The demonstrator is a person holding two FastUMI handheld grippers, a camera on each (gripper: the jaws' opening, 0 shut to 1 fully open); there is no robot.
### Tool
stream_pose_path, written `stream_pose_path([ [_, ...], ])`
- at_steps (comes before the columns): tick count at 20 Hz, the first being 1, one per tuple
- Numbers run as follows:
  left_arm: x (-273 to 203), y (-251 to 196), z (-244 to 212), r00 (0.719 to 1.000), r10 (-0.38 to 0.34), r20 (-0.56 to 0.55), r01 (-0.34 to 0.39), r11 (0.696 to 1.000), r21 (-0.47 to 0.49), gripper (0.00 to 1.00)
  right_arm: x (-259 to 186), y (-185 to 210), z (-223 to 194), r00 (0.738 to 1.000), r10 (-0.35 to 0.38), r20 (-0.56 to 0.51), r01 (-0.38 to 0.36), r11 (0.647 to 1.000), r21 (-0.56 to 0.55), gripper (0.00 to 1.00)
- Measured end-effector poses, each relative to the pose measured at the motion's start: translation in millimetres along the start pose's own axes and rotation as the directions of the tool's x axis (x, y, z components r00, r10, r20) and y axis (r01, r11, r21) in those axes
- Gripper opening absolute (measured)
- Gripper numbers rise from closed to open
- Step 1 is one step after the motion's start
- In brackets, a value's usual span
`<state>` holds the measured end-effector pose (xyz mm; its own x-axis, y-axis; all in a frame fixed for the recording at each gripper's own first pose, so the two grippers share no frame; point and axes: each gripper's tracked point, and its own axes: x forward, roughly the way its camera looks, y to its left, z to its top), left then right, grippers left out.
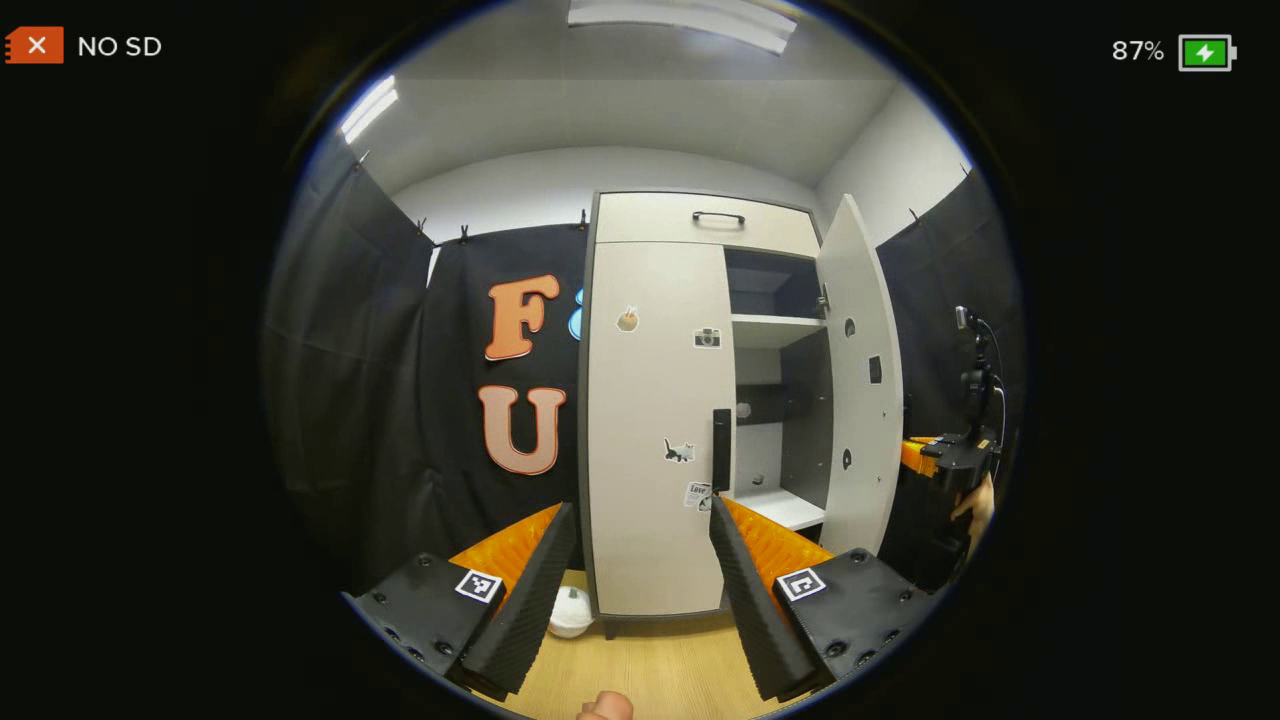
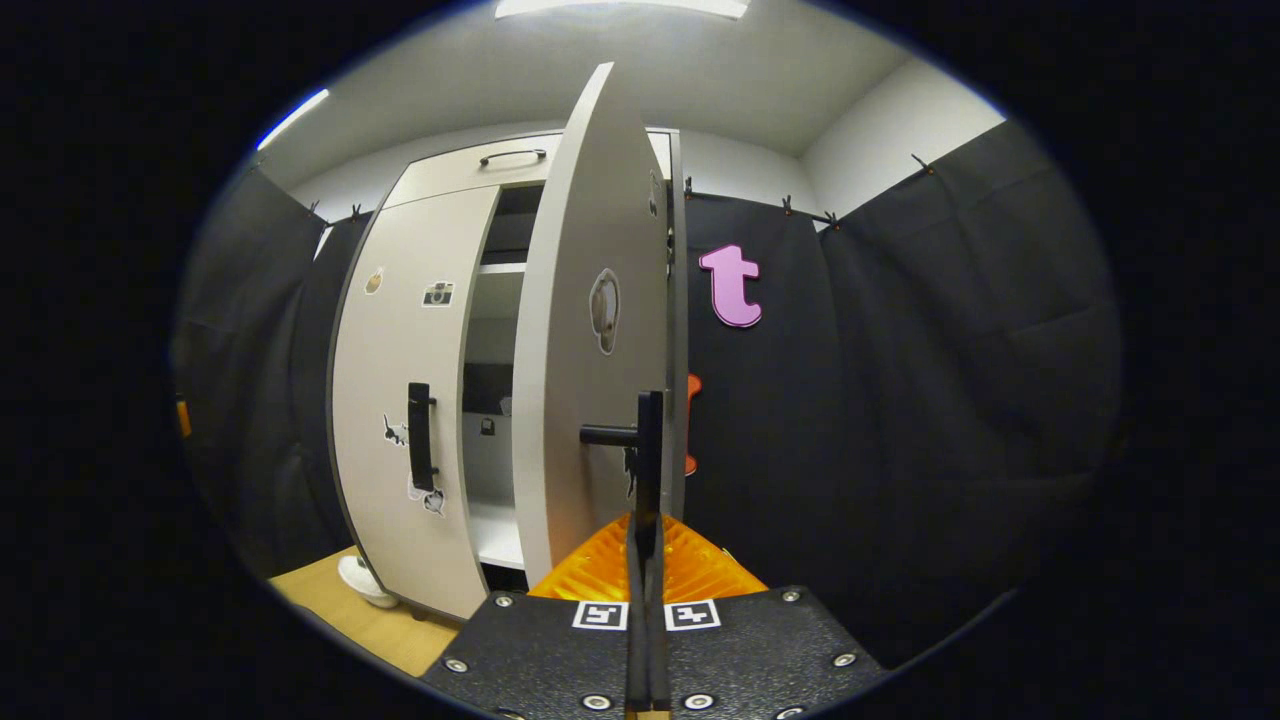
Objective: Open the right door of the double-door shoe cabinet with the right hand, and open the left door with the left hand.
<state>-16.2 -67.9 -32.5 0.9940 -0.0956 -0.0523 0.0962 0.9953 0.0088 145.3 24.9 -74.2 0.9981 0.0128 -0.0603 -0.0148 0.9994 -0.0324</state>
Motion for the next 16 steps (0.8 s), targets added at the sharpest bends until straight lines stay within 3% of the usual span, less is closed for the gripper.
stream_pose_path([
  [3,5.6,-7.3,-0.5,1.000,-0.004,0.004,0.004,1.000,0.001,0.82,-7.2,-19.1,-2.2,0.998,-0.057,-0.016,0.057,0.998,0.013,0.00],
  [4,7.8,-10.4,-1.2,1.000,-0.008,0.003,0.008,1.000,-0.005,0.81,-10.3,-33.6,-0.3,0.994,-0.106,-0.009,0.106,0.994,0.012,0.02],
  [6,15.5,-21.5,-0.5,1.000,-0.029,0.004,0.029,0.999,-0.015,0.81,-14.0,-54.0,8.3,0.985,-0.171,0.036,0.171,0.985,0.024,0.17],
  [9,30.3,-36.6,-2.2,0.999,-0.043,0.006,0.044,0.999,-0.014,0.82,-17.3,-51.1,4.1,0.990,-0.137,0.021,0.135,0.987,0.091,0.57],
  [11,42.2,-49.1,-5.5,0.998,-0.055,0.002,0.055,0.998,-0.016,0.82,-21.0,-51.7,-2.0,0.992,-0.128,-0.007,0.128,0.987,0.098,0.74],
  [15,72.1,-79.9,-17.5,0.996,-0.090,-0.019,0.090,0.996,-0.005,0.82,-23.6,-54.6,-8.1,0.993,-0.114,-0.023,0.115,0.989,0.088,0.93],
  [16,82.0,-84.8,-19.9,0.996,-0.090,-0.023,0.090,0.996,-0.002,0.82,-22.3,-54.7,-7.9,0.993,-0.120,-0.018,0.121,0.989,0.081,0.93],
])
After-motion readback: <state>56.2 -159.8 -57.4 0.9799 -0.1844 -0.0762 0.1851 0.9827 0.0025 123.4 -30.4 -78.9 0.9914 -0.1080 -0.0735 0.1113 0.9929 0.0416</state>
